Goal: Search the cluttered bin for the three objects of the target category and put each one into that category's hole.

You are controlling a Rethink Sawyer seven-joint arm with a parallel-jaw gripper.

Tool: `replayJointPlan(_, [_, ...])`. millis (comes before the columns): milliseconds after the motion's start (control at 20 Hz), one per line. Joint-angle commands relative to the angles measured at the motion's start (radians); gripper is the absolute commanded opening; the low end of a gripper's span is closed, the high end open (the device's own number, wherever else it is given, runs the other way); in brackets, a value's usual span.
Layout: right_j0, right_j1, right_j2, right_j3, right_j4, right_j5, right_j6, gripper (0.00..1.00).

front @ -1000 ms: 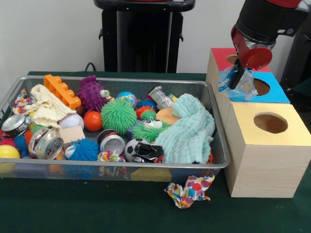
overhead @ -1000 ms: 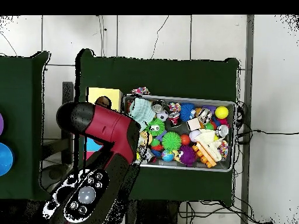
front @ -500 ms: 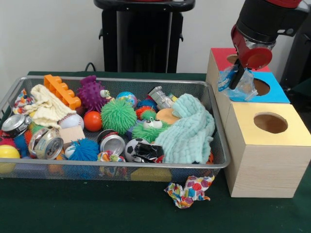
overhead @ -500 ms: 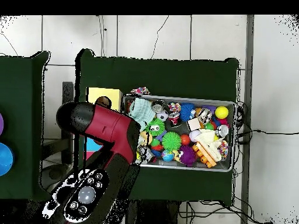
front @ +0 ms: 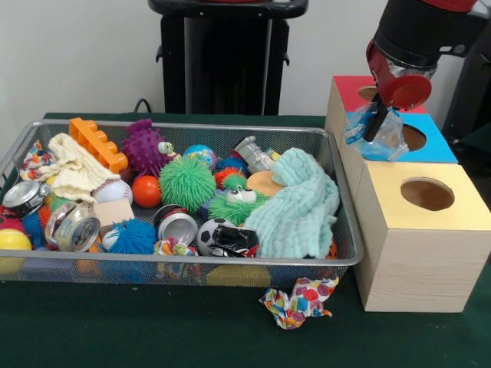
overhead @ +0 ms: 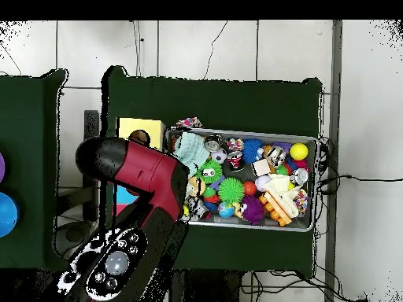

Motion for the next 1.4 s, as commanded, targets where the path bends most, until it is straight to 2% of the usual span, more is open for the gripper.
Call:
replayJointPlan(50, [0.006, 0.018, 0.142, 0.040, 0.060, -0.019, 0.268, 0.00])
replayJointPlan(350, [0.035, -0.046, 0.110, 0.060, 0.058, 0.066, 0.268, 0.00])
replayJointPlan(600, [0.037, -0.100, 0.104, 0.098, 0.051, 0.093, 0.238, 0.00])
replayJointPlan(900, [0.069, -0.140, 0.085, 0.124, 0.037, 0.125, 0.264, 0.00])
replayJointPlan(1400, [0.086, -0.245, 0.046, 0.263, -0.024, 0.111, 0.171, 0.00])
